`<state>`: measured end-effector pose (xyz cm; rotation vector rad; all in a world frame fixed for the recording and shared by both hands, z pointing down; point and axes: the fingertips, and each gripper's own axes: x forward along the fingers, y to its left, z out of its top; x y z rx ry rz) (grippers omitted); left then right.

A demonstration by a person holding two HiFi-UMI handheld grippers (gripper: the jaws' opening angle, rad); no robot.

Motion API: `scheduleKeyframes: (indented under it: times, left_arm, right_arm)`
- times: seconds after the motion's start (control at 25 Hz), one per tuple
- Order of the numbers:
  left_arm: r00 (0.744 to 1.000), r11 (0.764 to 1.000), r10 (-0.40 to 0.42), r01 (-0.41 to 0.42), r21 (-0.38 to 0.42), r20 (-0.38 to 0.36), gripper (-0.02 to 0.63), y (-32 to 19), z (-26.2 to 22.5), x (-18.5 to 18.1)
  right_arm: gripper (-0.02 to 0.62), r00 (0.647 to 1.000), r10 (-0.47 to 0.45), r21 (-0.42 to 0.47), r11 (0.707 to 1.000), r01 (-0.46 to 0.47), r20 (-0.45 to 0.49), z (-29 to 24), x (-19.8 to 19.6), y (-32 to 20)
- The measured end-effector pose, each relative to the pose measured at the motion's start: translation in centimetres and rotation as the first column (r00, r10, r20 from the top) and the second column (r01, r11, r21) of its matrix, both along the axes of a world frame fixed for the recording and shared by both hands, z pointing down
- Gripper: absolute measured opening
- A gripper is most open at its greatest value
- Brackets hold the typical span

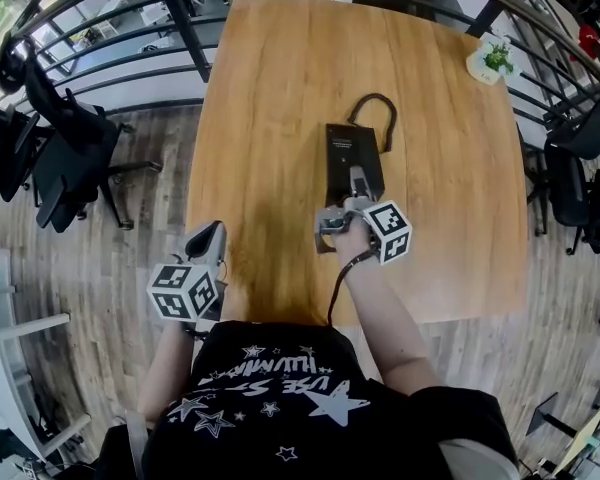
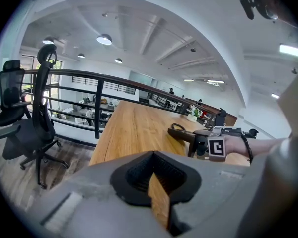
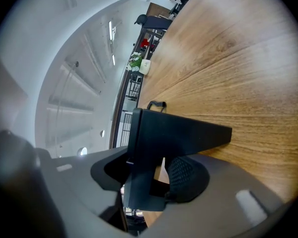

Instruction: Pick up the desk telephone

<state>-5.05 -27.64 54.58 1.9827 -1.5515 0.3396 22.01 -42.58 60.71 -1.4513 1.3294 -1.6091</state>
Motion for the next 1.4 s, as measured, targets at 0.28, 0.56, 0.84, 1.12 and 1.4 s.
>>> scheduleKeyframes:
  times: [0.28,0.56,0.84,1.12,1.4]
  left_arm:
    - [0.999,0.999,-0.032,0.032,-0.003,0.003,0.002,1.4,0.2,-0.5]
    - [0.999,0.999,-0.053,0.053,-0.001,0.004,0.002,2.3,0.3,-1.8]
    - [1.000,1.000,0.012,-0.012,-0.012,-0.007,0.002,2.0,0.4,-3.0]
    - [0.995,0.995,0.093,-0.094,-0.020,-0.039,0.002,0.9,0.7,-5.1]
    - [0.984,0.986,0.169,-0.169,-0.001,-0.063,0.002,1.5,0.3,-6.5]
  right_arm:
    - [0.175,0.999,-0.022,-0.020,1.000,0.023,0.031,0.0,0.0,-0.1]
    - [0.172,0.998,-0.064,-0.003,0.998,0.064,-0.021,-0.7,0.1,-0.3]
    - [0.170,0.988,-0.119,0.016,0.993,0.121,-0.098,-1.9,-1.5,1.2]
    - [0.170,0.990,-0.126,0.067,0.989,0.130,-0.070,-3.0,-4.3,4.3]
    - [0.172,0.991,-0.117,0.155,0.980,0.126,-0.065,-6.7,-6.5,7.1]
